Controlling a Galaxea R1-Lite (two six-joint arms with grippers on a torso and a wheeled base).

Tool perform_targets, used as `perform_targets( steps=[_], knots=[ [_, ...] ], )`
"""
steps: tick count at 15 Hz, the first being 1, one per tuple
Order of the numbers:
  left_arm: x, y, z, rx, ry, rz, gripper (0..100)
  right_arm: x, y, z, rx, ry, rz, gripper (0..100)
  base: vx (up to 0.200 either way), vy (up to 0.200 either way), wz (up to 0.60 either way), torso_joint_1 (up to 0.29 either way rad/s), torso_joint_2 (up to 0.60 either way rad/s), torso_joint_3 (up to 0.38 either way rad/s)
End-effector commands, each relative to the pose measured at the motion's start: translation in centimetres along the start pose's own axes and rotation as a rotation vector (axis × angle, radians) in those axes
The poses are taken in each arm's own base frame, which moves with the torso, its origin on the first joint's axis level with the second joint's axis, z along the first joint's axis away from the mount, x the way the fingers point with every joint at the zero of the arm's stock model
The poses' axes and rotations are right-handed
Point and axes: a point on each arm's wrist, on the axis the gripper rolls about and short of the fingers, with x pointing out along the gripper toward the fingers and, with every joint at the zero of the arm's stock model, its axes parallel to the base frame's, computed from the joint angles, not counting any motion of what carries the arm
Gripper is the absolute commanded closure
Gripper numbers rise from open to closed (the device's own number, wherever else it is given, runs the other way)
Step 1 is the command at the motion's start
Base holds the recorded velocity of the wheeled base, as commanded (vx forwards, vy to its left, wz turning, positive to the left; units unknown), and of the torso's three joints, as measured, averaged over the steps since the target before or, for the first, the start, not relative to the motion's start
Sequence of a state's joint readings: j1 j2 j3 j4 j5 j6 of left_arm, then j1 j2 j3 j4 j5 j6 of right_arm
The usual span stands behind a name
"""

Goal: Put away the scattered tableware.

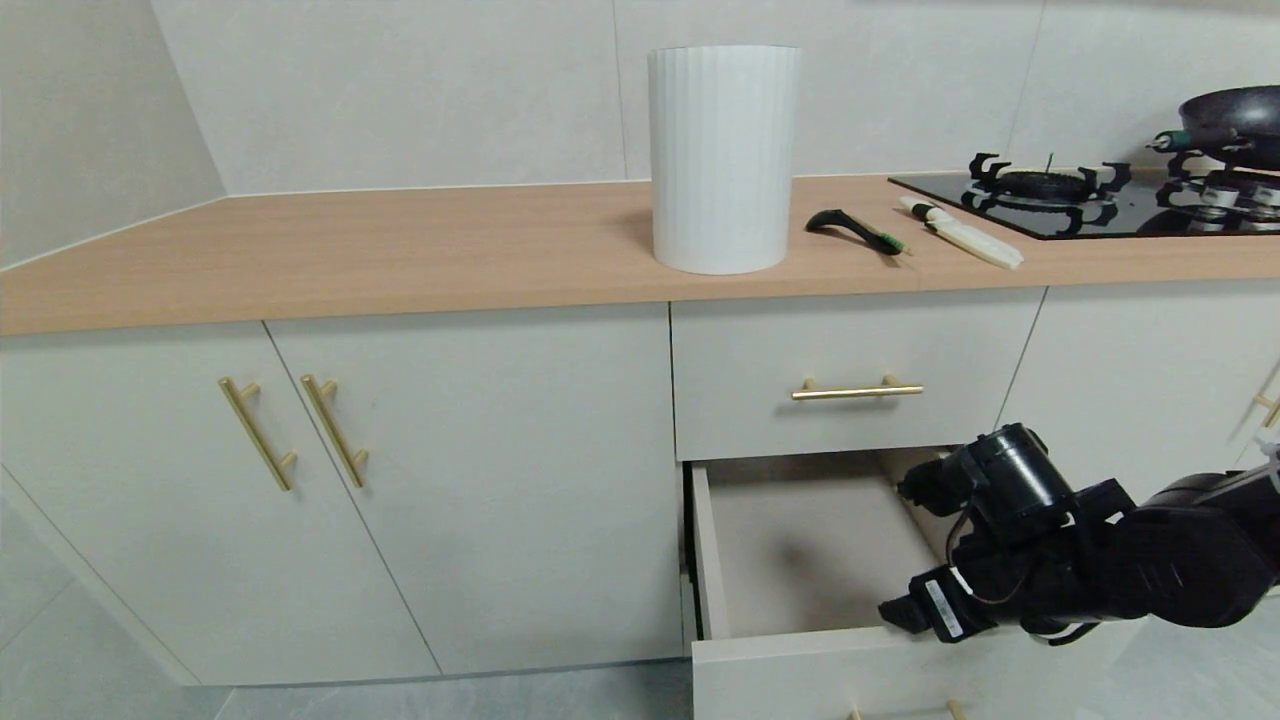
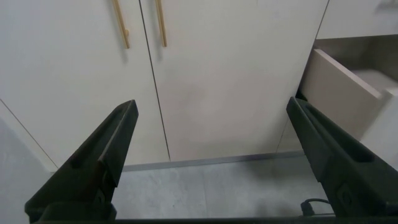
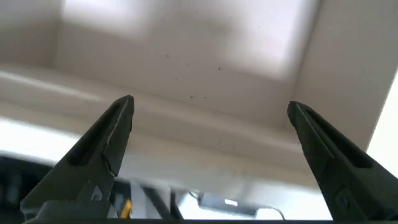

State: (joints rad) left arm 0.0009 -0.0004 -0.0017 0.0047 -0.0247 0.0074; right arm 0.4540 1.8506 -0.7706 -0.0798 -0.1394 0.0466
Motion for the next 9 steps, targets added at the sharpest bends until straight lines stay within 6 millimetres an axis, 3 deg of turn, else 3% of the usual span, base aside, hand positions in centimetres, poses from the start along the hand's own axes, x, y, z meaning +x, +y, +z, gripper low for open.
perform_targets(
  steps=[1,9],
  knots=[
    [0.0,0.0,0.0,0.0,0.001,0.001,0,-0.2,0.0,0.0,-0.012,-0.005,0.0,0,0.0,0.0,0.0,0.0,0.0,0.0],
    [0.0,0.0,0.0,0.0,0.001,0.001,0,-2.7,0.5,-3.3,-0.276,0.299,0.039,0,0.0,0.0,0.0,0.0,0.0,0.0]
  ],
)
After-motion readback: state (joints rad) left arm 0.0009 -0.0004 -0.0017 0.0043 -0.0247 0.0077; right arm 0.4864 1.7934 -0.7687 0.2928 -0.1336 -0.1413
